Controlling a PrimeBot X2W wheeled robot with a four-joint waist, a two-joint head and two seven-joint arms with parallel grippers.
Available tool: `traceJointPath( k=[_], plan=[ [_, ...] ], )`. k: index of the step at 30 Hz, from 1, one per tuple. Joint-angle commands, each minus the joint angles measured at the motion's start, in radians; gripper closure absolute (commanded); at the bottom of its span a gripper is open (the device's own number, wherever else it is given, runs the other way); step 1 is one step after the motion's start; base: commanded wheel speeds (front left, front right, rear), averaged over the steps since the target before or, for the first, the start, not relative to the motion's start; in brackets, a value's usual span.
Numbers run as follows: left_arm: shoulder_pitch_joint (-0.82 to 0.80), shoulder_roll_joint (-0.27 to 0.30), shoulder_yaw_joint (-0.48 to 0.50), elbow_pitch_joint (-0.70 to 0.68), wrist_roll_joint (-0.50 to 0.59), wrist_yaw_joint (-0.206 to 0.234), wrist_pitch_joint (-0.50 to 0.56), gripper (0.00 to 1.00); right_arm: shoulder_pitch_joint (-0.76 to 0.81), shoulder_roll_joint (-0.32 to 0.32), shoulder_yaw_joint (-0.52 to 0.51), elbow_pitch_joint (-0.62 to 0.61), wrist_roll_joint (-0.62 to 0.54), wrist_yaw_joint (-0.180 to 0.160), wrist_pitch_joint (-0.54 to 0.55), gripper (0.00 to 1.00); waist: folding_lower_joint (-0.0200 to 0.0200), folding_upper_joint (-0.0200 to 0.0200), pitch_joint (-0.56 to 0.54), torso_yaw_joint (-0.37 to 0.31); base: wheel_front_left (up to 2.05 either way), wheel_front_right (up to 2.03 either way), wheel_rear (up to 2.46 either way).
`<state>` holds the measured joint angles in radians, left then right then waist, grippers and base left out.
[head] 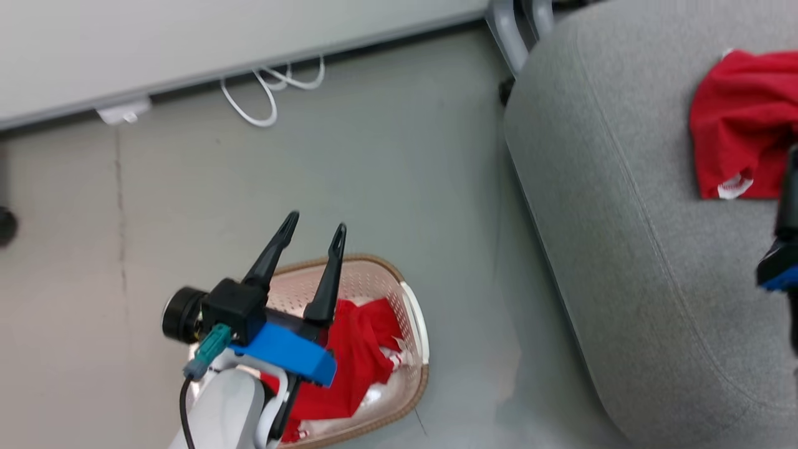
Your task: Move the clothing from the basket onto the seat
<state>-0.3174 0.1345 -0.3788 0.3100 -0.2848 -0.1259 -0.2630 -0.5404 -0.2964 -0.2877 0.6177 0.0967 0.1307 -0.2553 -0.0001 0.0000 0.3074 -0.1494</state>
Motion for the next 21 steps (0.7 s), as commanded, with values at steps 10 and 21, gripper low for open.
traceJointPath(
  k=[10, 21],
  plan=[
    [0.158, -0.037, 0.105, 0.038, 0.004, -0.005, -0.003, 0.0, 0.265, 0.077, 0.096, -0.211, 0.02, 0.0, 0.104, 0.0, 0.0001, 0.0, -0.225, 0.095, 0.0, 0.0, 0.0],
    [0.246, -0.048, 0.196, 0.069, 0.025, -0.005, -0.003, 0.0, 0.478, 0.178, 0.121, -0.457, 0.003, 0.0, 0.178, 0.0, 0.0001, 0.0, -0.31, 0.177, 0.0, 0.0, 0.0]
  ],
)
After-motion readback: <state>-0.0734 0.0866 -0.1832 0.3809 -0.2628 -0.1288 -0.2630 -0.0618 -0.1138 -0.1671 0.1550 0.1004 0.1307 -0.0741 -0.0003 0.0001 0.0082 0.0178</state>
